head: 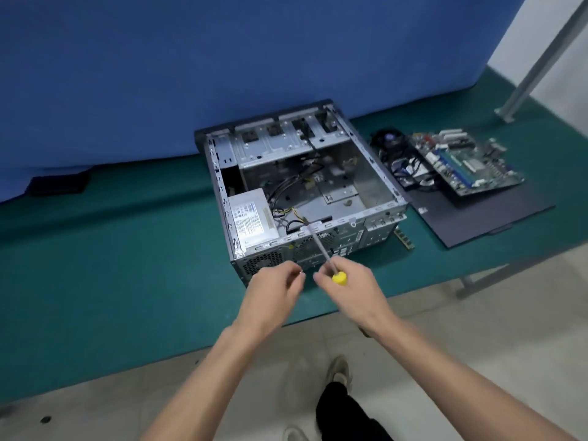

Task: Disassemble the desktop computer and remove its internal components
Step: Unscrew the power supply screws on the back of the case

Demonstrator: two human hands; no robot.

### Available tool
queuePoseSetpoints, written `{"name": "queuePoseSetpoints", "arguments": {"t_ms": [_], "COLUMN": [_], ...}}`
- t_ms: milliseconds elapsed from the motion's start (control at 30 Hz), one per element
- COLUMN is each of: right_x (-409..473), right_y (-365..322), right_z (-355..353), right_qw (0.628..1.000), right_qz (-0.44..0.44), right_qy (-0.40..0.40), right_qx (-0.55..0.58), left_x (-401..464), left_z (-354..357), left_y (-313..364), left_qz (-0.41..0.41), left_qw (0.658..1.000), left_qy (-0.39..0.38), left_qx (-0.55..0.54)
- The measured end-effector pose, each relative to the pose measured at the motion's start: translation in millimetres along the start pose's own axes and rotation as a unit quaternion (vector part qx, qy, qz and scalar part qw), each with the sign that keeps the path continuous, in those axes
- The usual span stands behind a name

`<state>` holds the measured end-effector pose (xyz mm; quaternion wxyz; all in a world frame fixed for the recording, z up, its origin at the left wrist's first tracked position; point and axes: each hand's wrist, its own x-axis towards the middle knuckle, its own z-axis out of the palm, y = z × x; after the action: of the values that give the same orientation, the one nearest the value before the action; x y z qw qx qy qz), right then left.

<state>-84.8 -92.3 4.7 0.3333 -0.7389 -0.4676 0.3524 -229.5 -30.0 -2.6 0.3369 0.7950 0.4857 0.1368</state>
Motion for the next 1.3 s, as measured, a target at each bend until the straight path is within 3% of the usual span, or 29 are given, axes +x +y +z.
{"name": "queuePoseSetpoints", "arguments": {"t_ms": [100, 200, 300, 400, 500, 600, 700, 867, 1033, 1300], "right_x": [1, 1, 6, 21, 44, 73, 105, 173, 234, 307], "right_y": [-30, -41, -44, -37, -18, 13, 48, 92, 115, 132], "right_z": [-31, -55, -81, -109, -135, -163, -190, -203, -174, -134], "right_qw": [0.999, 0.996, 0.989, 0.986, 0.986, 0.98, 0.976, 0.979, 0.984, 0.984], "right_qz": [-0.006, 0.003, 0.011, 0.029, 0.042, 0.074, 0.111, 0.14, 0.156, 0.163], "right_qy": [0.009, 0.017, 0.041, 0.042, 0.063, 0.101, 0.11, 0.092, 0.048, 0.045], "right_qx": [0.045, 0.093, 0.139, 0.158, 0.147, 0.154, 0.152, 0.119, 0.077, -0.053], "left_x": [5, 15, 30, 52, 82, 124, 163, 195, 198, 202], "left_z": [-20, -28, -28, -17, 5, 33, 58, 83, 90, 99], "left_y": [36, 61, 83, 103, 118, 119, 111, 102, 101, 95], "left_qz": [0.118, 0.184, 0.224, 0.229, 0.164, -0.018, -0.141, -0.229, -0.27, -0.323], "left_qw": [0.99, 0.975, 0.958, 0.961, 0.983, 0.998, 0.987, 0.965, 0.946, 0.924], "left_qy": [0.024, 0.038, 0.041, 0.041, 0.047, 0.058, 0.076, 0.085, 0.117, 0.126], "left_qx": [0.079, 0.123, 0.172, 0.15, 0.066, 0.004, 0.031, 0.091, 0.132, 0.16]}}
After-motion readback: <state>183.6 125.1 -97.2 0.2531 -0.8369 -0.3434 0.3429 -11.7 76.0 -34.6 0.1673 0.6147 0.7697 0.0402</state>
